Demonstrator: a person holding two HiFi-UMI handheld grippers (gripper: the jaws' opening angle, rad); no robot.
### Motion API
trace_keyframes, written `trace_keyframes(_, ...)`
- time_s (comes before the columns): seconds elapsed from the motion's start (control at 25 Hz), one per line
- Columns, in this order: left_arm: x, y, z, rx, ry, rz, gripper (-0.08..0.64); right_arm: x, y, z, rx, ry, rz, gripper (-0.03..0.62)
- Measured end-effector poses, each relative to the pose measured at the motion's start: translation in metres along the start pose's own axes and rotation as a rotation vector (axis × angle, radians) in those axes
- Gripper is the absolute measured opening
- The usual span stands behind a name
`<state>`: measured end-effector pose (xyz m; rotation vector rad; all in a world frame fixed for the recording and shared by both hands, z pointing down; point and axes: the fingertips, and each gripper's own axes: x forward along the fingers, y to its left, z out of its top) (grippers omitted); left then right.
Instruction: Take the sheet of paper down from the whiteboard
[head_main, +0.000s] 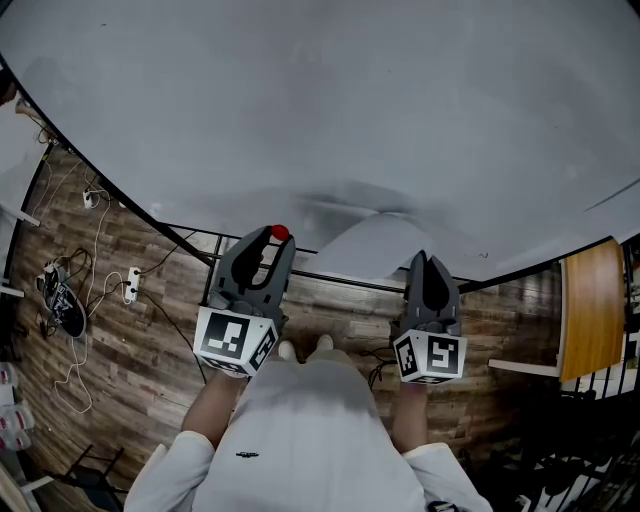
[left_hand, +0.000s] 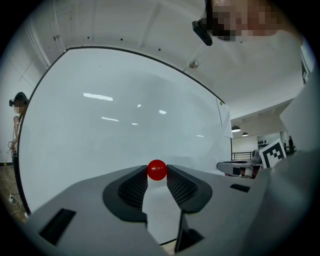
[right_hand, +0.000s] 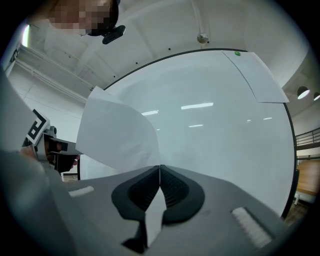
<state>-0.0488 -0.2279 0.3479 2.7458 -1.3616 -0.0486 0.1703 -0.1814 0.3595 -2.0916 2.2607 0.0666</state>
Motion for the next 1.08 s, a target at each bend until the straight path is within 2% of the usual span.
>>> trace_keyframes(0.64, 0.004, -0.003, 0.001, 0.002, -0.003, -0.007, 0.121, 0.002, 0.000, 0.001, -0.002, -0.001, 0.005, 0.011)
trace_keyframes(0.84, 0.004, -0.007, 0.002, 0.005, -0.003, -0.009, 0.121, -0.001, -0.005, -0.010, 0.023, 0.008, 0.002, 0.011)
trace_keyframes(1.08, 0.003, -0.009, 0.002, 0.004, -0.001, -0.008, 0.121, 0.003, 0.001, 0.006, -0.006, -0.008, 0.019, 0.011)
